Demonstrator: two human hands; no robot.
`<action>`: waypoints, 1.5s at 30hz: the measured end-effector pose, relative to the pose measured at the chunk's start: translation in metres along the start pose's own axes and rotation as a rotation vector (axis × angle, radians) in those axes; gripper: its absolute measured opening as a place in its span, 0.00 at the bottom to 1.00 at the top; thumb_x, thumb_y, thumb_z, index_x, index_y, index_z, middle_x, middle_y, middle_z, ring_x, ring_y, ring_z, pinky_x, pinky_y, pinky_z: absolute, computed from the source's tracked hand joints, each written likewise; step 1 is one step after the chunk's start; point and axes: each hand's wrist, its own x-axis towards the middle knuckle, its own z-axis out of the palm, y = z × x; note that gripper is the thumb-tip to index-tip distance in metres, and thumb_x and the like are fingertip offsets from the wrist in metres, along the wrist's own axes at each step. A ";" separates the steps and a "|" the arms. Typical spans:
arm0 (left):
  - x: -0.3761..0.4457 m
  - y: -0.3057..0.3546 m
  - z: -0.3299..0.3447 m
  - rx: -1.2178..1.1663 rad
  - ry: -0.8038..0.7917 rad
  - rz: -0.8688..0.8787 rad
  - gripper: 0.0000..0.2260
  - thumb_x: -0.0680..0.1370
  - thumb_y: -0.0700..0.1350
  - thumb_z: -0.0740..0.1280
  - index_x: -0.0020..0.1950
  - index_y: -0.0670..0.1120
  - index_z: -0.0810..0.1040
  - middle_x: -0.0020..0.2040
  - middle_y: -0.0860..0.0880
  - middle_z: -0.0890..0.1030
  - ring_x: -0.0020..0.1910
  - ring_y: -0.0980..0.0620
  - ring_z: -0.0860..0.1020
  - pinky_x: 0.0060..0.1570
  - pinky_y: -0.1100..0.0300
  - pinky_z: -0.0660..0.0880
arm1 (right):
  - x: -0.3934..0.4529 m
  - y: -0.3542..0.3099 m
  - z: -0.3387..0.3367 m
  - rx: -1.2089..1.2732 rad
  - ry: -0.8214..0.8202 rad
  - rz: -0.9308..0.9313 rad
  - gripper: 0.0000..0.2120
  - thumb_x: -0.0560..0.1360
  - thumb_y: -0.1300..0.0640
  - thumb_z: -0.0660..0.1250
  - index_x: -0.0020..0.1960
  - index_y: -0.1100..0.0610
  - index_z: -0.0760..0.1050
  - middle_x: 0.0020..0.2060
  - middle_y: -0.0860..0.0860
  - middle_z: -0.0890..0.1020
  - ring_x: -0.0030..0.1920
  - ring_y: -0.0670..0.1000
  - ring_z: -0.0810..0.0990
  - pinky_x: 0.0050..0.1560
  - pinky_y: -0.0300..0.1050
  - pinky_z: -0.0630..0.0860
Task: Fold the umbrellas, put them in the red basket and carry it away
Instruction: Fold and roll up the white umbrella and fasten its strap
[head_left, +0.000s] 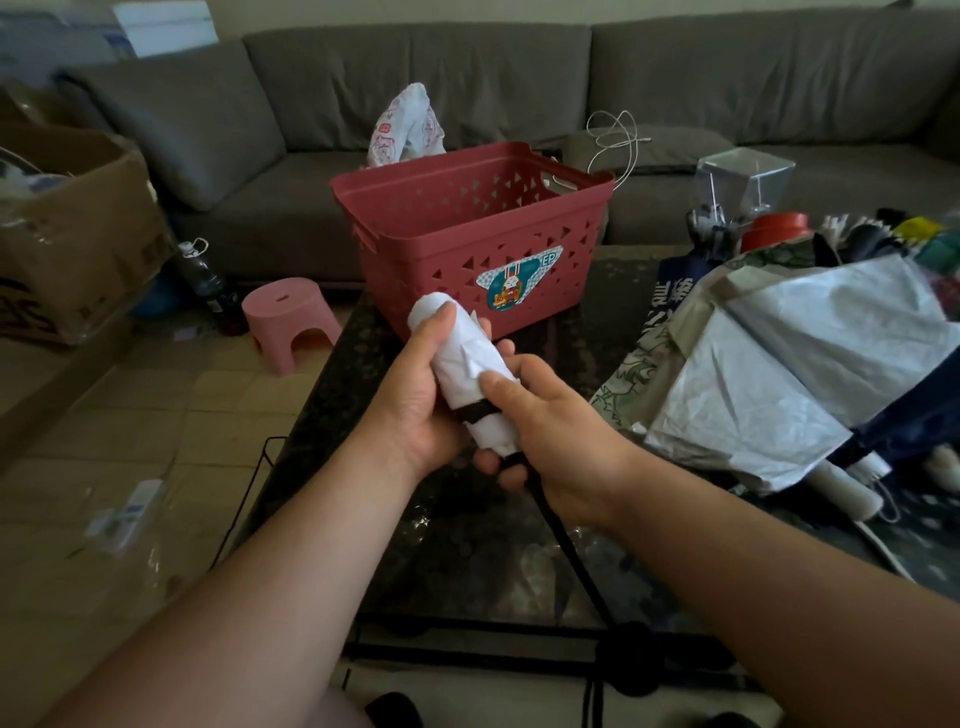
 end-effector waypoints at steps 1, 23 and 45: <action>0.003 0.003 -0.001 0.006 0.012 0.022 0.17 0.81 0.54 0.67 0.37 0.49 0.87 0.42 0.50 0.83 0.45 0.51 0.84 0.54 0.49 0.79 | 0.000 -0.002 -0.001 -0.003 -0.052 0.004 0.11 0.86 0.50 0.62 0.65 0.54 0.69 0.44 0.58 0.78 0.31 0.53 0.78 0.24 0.40 0.70; 0.058 0.044 -0.088 -0.204 0.593 0.370 0.28 0.67 0.51 0.74 0.63 0.38 0.77 0.51 0.43 0.82 0.50 0.44 0.86 0.58 0.43 0.82 | 0.016 0.030 -0.054 -1.216 0.075 -0.371 0.35 0.71 0.29 0.60 0.72 0.40 0.55 0.33 0.46 0.78 0.33 0.42 0.76 0.34 0.41 0.70; 0.030 -0.003 -0.001 -0.034 0.156 0.147 0.07 0.78 0.46 0.68 0.43 0.44 0.76 0.38 0.48 0.77 0.38 0.52 0.79 0.48 0.56 0.80 | 0.005 0.007 -0.026 -0.008 -0.075 0.137 0.28 0.77 0.29 0.58 0.68 0.45 0.75 0.44 0.51 0.80 0.37 0.50 0.77 0.34 0.45 0.75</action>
